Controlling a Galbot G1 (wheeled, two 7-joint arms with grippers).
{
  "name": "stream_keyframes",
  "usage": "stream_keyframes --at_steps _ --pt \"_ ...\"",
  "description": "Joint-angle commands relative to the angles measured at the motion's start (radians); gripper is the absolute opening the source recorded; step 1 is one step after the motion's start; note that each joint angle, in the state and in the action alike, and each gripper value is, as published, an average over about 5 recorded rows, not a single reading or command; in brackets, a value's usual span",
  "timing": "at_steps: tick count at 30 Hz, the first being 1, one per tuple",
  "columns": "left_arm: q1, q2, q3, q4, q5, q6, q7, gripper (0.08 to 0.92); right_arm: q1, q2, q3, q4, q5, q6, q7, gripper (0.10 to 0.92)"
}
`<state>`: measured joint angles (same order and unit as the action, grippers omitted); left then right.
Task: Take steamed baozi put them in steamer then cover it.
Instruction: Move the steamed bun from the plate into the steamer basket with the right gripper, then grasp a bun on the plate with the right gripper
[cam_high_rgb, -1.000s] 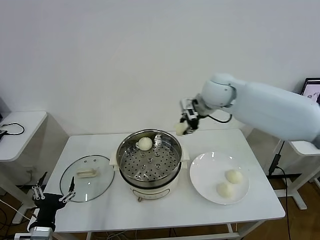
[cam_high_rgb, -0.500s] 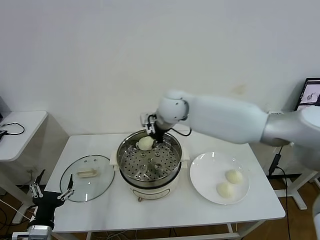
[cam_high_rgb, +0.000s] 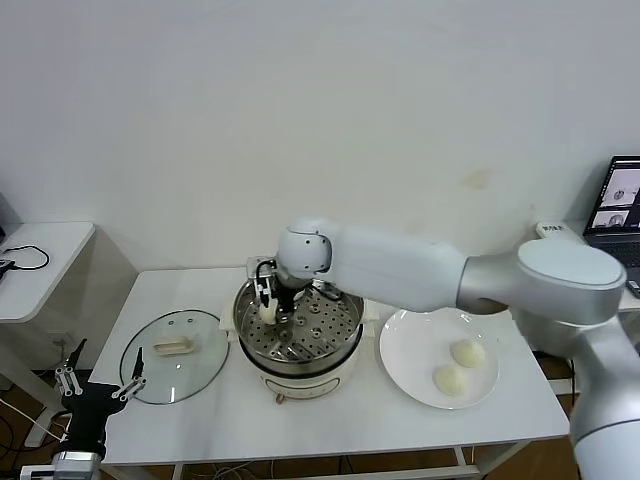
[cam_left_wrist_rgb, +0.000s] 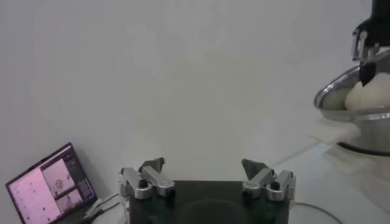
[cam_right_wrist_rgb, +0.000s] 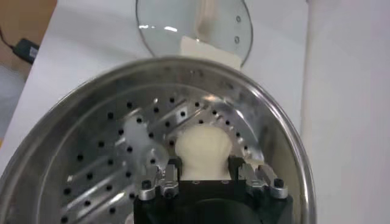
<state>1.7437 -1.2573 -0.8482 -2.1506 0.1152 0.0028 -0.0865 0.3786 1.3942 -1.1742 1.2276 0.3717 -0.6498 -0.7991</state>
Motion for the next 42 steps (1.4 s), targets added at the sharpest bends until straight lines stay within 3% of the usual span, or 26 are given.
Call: stream_keyframes --at_steps 1,8,16,20,32,42 --pt "0.0 0.0 0.001 -0.001 0.0 -0.001 -0.001 0.823 -0.045 0.064 0.003 -0.06 -0.003 -0.013 0.018 0.492" --pt "-0.001 -0.001 0.003 -0.004 0.001 0.0 0.0 0.823 -0.045 0.058 0.011 -0.062 -0.008 -0.013 0.013 0.526" --pt "0.001 -0.001 0.003 -0.01 0.0 0.0 0.0 0.823 0.064 -0.037 0.023 0.002 -0.034 0.037 -0.121 0.749" --pt "0.002 0.004 0.002 -0.01 -0.001 0.0 0.0 0.823 0.161 -0.126 0.016 0.056 -0.06 0.096 -0.217 0.814" --pt "-0.007 0.016 0.023 0.01 -0.003 -0.001 0.001 0.823 0.249 -0.53 -0.008 0.293 -0.148 0.229 -0.344 0.823" --pt "-0.021 0.023 0.048 0.029 0.006 0.0 0.001 0.823 0.022 -0.907 0.112 0.456 -0.295 0.294 -0.371 0.823"
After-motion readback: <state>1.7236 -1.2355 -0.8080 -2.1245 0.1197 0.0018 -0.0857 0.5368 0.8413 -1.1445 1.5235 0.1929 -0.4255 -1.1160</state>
